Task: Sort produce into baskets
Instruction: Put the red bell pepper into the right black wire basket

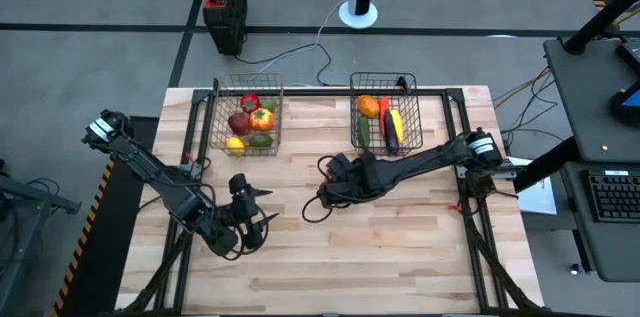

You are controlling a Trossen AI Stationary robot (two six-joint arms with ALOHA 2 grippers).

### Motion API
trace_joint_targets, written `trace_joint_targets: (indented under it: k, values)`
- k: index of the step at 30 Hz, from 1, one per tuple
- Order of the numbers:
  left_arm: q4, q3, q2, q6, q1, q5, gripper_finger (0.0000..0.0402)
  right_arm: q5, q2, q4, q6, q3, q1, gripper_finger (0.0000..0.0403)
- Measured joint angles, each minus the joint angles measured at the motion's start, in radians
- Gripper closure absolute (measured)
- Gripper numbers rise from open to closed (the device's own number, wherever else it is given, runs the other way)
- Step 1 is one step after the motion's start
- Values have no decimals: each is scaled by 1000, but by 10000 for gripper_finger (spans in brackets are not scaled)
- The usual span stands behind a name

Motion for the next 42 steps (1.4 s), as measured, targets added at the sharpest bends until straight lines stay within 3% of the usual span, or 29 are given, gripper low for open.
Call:
trace_joint_targets:
  k: [3, 10, 20, 29, 42]
  values:
    - [0, 0, 2, -3, 0, -8, 135, 12, 2, 0, 32, 0, 0, 152]
    - [2, -1, 37, -11, 0, -10, 135, 156, 2, 2, 105, -5, 24, 126]
    - [5, -1, 82, -50, 0, -62, 135, 226, 2, 14, 210, -74, 71, 130]
    - [11, -1, 89, -52, 0, -63, 135, 336, 2, 198, 208, -219, 79, 132]
    - [53, -1, 88, -28, 0, -63, 135, 346, 2, 303, 210, -323, 81, 147]
